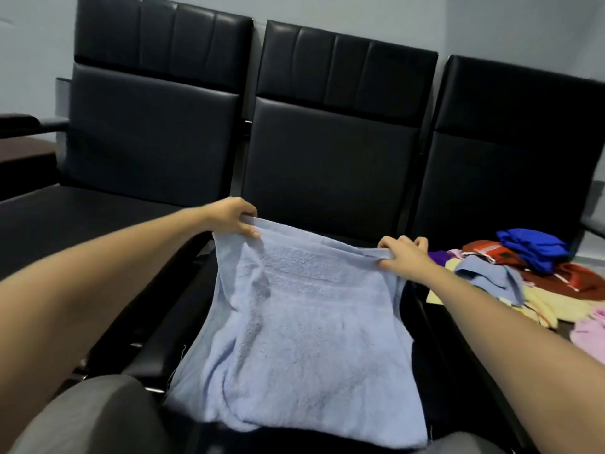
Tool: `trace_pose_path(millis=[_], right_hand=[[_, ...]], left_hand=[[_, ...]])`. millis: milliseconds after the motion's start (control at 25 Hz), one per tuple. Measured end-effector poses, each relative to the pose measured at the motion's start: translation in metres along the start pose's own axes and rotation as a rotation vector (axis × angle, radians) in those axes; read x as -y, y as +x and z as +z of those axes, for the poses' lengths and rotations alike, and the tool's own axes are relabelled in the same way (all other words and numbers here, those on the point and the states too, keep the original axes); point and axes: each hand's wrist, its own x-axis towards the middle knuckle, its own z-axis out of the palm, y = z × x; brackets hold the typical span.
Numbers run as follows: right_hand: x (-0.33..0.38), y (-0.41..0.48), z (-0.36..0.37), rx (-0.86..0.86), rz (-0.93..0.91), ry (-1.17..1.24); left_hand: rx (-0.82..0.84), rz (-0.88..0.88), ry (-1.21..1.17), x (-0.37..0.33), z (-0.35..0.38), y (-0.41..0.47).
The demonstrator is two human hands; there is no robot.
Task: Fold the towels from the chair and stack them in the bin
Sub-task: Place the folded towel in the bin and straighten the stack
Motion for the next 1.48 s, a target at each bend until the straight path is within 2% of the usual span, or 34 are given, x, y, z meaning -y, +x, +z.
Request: trace_pose_path(millis=[200, 440, 560, 680, 840, 920, 1040, 1160, 1240, 1280, 1320, 1360, 1440, 1480], right_hand=[[-0.010, -0.009, -0.046, 0.009, 0.035, 0.101], [-0.017, -0.008, -0.078, 0.066, -0.001, 0.196], [-0.024, -0.010, -0.077, 0.106, 0.048, 0.172], [-0.034, -0.010, -0.067, 0.132, 0.124, 0.171], [-0.029, -0.011, -0.059, 0.085, 0.184, 0.298], [-0.026, -0.012, -0.059, 0.162, 0.187, 0.358], [-0.020, -0.006, -0.055, 0.261, 0.190, 0.310], [-0.012, 0.012, -0.045, 0.252, 0.395, 0.332], [-0.010, 0.028, -0.035, 0.280, 0.600, 0.627], [-0.011, 0.036, -0.032, 0.246, 0.641, 0.802], [-0.013, 0.045, -0.031, 0.159, 0.648, 0.932], [-0.018, 0.055, -0.035, 0.036, 0.652, 1.007], [-0.022, 0.071, -0.058, -0.249, 0.684, 1.028], [-0.023, 0.079, -0.072, -0.409, 0.670, 0.997]], left_hand=[[0.182, 0.062, 0.133, -0.017, -0.046, -0.003], [-0.018, 0.046, 0.214, -0.035, -0.054, 0.001], [0.066, 0.097, 0.158, -0.039, -0.055, -0.003], [0.230, 0.056, 0.121, -0.036, -0.052, -0.007], [0.333, -0.064, 0.058, -0.038, -0.046, -0.003], [0.296, -0.138, 0.147, -0.037, -0.043, -0.001], [0.175, -0.221, 0.274, -0.035, -0.037, 0.007], [0.213, -0.356, 0.159, -0.042, -0.022, 0.025], [0.258, -0.459, -0.061, -0.046, -0.011, 0.042], [0.252, -0.464, -0.135, -0.044, -0.007, 0.054], [0.208, -0.459, -0.174, -0.043, -0.006, 0.065], [0.073, -0.459, -0.272, -0.043, -0.009, 0.080], [-0.348, -0.481, -0.651, -0.053, -0.027, 0.092], [-0.570, -0.450, -0.704, -0.057, -0.040, 0.097]])
